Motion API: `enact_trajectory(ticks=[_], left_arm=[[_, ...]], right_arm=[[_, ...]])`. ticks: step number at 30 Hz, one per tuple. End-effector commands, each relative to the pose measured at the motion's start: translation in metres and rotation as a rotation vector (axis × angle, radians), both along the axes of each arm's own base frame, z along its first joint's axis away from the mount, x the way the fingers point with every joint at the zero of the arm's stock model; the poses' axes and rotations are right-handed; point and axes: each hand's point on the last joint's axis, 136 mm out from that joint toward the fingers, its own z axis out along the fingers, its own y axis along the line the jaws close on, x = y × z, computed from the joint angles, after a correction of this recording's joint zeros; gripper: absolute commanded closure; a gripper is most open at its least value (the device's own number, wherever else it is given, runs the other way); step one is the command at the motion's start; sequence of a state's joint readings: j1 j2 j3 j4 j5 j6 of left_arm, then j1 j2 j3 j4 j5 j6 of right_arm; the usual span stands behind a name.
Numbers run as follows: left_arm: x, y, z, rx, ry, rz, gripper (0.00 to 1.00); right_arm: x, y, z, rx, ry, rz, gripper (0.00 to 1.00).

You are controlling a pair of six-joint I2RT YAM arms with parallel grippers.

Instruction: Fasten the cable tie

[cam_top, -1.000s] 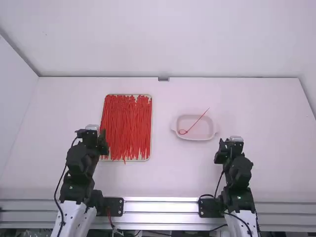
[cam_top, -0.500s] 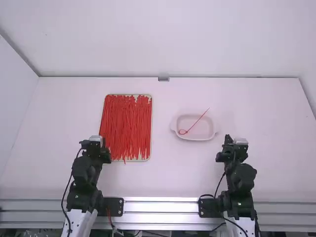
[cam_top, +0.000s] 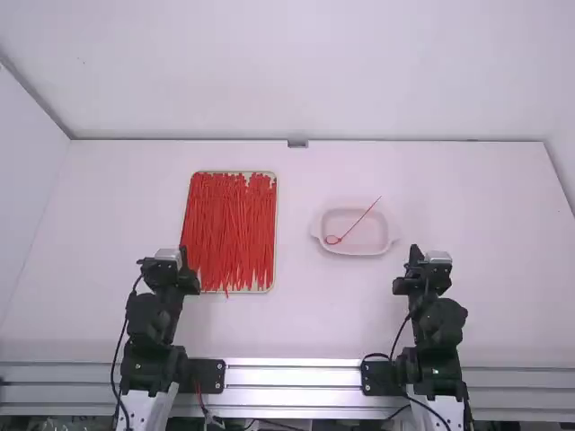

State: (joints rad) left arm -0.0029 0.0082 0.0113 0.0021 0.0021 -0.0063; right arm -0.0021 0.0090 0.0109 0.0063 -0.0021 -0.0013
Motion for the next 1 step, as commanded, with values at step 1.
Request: enact_trajectory(ticks=[1], left_arm=[[0.0000,0.0011,-0.0042,0.006,0.005,0.004,1.00]], right_arm=[[-0.0001,0.0002,-0.0048,0.001,0.008,0.000,1.00]])
